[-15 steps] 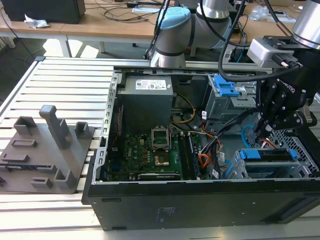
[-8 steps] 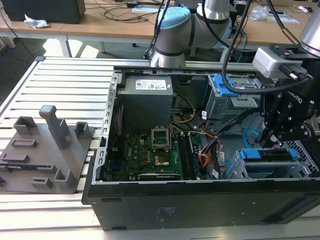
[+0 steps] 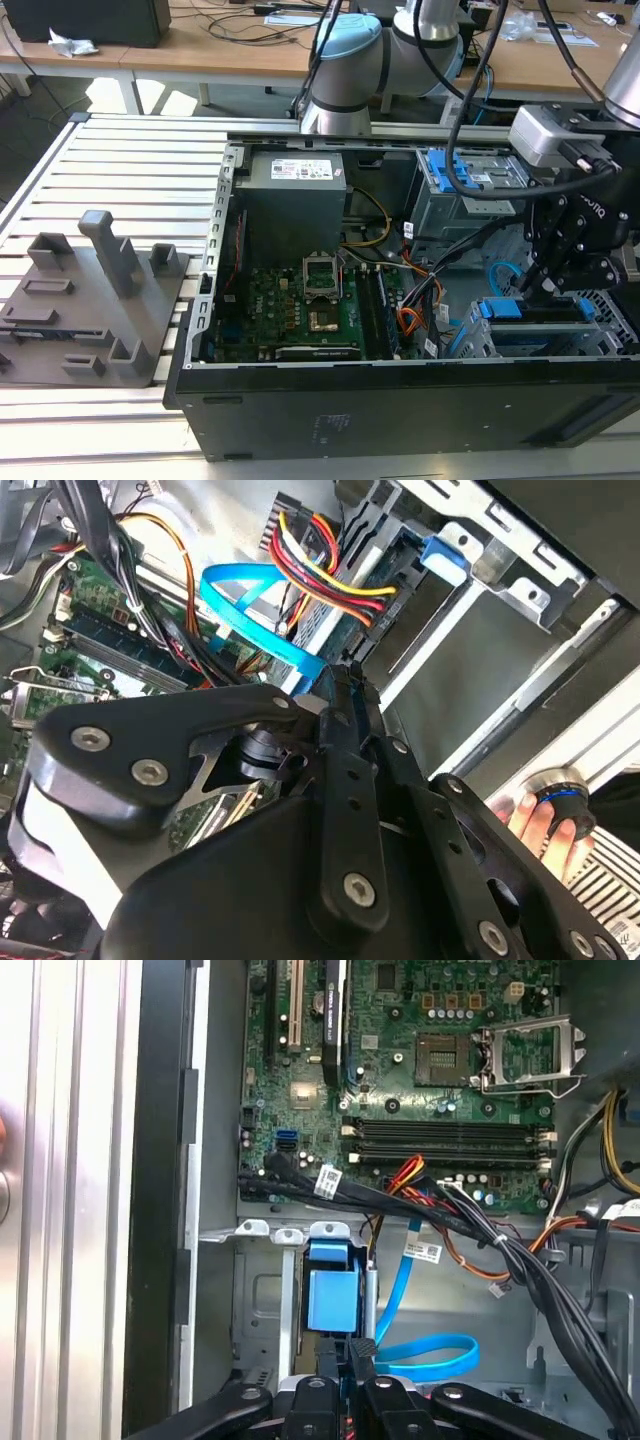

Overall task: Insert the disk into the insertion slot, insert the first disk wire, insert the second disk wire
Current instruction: 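Insert the second disk wire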

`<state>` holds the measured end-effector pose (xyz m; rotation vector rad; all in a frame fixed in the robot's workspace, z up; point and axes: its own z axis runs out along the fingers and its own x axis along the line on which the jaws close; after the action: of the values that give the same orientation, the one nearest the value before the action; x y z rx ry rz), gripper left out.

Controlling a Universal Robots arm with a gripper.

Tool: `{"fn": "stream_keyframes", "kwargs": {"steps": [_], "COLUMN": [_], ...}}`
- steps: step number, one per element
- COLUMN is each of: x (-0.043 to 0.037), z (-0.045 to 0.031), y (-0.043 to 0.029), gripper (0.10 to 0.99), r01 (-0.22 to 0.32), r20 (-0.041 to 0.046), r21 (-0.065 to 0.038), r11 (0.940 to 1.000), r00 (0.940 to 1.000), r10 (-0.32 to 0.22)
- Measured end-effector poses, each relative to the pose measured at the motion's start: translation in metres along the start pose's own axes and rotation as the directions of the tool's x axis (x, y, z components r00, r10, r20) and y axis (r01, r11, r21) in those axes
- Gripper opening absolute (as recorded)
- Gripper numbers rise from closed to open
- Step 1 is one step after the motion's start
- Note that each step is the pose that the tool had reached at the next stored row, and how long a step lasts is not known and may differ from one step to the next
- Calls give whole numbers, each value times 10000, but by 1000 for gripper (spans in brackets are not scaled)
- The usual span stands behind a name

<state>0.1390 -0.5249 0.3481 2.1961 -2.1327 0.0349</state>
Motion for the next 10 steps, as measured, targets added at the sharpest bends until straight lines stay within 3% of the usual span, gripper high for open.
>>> {"fn": "stream_keyframes", "kwargs": {"steps": [10], "x": [-28], "z": [38], "y": [-96], "gripper": [161], "r01": [-11], "r20": [1], "r21": [-1], "r11": [10000], "r00": [10000], "r10": [11]}}
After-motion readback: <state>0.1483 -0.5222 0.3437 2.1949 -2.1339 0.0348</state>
